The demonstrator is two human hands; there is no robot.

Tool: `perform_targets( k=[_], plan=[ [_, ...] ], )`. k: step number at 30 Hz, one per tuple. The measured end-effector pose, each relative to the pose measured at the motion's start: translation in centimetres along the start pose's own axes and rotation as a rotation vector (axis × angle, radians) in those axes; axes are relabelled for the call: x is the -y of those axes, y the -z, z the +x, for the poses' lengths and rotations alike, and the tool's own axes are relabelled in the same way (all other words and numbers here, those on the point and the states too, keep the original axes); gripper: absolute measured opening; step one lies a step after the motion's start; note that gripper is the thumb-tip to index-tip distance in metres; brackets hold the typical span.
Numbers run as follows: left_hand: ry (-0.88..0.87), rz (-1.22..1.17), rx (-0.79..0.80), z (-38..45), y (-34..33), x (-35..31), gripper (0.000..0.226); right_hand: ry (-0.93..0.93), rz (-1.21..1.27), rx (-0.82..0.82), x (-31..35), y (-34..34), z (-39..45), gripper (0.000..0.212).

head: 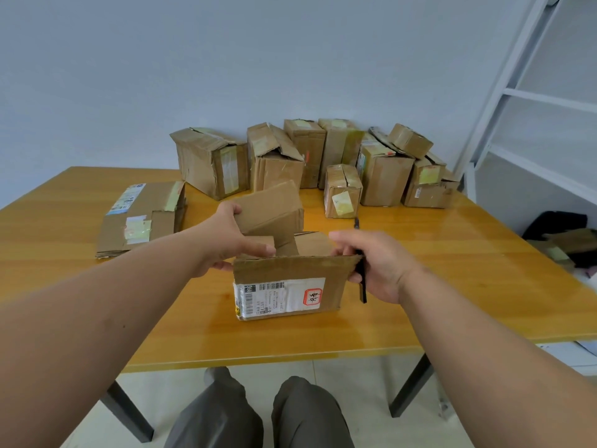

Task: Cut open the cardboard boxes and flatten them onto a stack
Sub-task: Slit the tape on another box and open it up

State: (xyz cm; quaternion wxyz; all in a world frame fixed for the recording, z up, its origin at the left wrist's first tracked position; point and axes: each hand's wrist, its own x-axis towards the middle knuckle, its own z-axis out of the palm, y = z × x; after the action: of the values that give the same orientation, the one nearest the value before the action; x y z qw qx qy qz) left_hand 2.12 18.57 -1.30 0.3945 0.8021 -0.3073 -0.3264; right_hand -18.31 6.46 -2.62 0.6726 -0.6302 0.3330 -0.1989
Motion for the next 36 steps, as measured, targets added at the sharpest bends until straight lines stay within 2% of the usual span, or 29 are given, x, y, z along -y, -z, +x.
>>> perform_targets(
  k=[2, 5, 8, 11, 14, 18, 19, 23, 26, 29, 32, 36],
  plan=[
    [-0.002, 0.094, 0.003, -0.3, -0.5, 0.0, 0.108, -0.010, -0.096, -0.021, -0.2, -0.6, 0.0, 0.025],
    [-0.007, 0.210, 0.005, -0.5, -0.7, 0.1, 0.113, -0.036, -0.280, -0.094, 0.5, -0.8, 0.2, 0.032],
    [0.011, 0.245, 0.026, -0.8, -0.6, 0.1, 0.111, -0.180, -0.431, -0.135, 1.5, -0.5, -0.1, 0.029],
    [0.045, 0.258, 0.059, -1.0, -0.7, 0.0, 0.120, -0.369, -0.486, -0.030, 2.1, -0.4, -0.3, 0.020],
    [0.056, 0.260, 0.071, -0.9, -0.9, 0.1, 0.128, -0.464, -0.477, 0.046, 2.1, -0.2, -0.2, 0.028],
    [0.042, 0.196, 0.070, -0.5, -0.7, 0.5, 0.128, -0.401, -0.366, 0.061, 2.0, 0.3, -0.2, 0.015],
    [0.030, 0.178, 0.074, -0.5, -0.6, 0.5, 0.128, -0.379, -0.332, 0.070, 1.9, 0.4, -0.2, 0.020],
    [-0.083, 0.227, 0.103, -0.8, -0.3, 0.1, 0.141, -0.294, -0.230, 0.096, 1.2, 0.6, 0.2, 0.060],
    [-0.192, 0.374, 0.055, -0.7, -0.2, -0.1, 0.144, -0.203, -0.269, 0.041, 0.9, -0.1, 0.4, 0.065],
    [-0.267, 0.435, -0.057, -0.4, -0.4, 0.1, 0.145, -0.111, -0.394, -0.025, 0.3, -1.5, 0.9, 0.068],
    [-0.324, 0.406, -0.267, -0.1, -1.0, 0.2, 0.146, -0.021, -0.500, -0.112, -0.6, -2.7, 1.4, 0.070],
    [-0.245, 0.370, -0.412, 0.1, -1.3, 0.7, 0.145, 0.079, -0.551, -0.221, -1.9, -3.5, 1.9, 0.056]
  ],
)
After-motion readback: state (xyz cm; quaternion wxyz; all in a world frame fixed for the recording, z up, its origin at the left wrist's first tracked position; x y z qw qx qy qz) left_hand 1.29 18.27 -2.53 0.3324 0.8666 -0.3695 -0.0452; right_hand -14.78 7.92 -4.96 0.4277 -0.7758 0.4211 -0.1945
